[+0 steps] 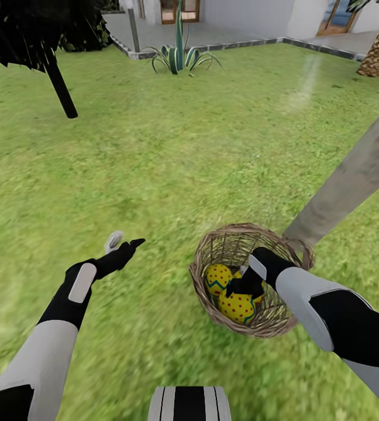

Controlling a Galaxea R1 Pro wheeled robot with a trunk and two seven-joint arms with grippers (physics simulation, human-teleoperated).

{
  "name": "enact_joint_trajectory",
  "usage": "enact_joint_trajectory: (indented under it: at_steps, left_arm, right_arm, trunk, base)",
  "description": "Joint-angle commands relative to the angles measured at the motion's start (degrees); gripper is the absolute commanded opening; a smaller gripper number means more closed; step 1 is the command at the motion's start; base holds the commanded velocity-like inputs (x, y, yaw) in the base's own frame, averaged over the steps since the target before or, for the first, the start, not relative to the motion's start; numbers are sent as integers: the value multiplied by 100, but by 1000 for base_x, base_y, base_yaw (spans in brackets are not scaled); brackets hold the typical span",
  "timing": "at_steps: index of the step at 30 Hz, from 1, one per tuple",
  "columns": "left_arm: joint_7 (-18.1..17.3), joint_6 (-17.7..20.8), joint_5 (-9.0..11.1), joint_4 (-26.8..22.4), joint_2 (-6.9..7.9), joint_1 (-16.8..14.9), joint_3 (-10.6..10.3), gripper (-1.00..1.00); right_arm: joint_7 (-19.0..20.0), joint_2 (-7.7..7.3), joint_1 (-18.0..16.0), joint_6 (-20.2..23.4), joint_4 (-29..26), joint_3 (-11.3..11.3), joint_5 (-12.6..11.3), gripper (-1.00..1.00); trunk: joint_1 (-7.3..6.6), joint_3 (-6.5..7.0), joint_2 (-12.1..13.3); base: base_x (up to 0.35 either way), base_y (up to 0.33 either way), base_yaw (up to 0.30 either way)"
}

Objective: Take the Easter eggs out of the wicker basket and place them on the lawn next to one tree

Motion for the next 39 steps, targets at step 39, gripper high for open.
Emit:
enact_joint_trajectory:
  at_steps: [39]
  left_arm:
    - [-8, 38, 3, 0, 0, -3, 17, 100]
  right_arm:
    - [56, -46, -3, 58, 3, 33, -14, -100]
  trunk:
    - [-101, 861, 51]
  base:
    - [0, 0, 0]
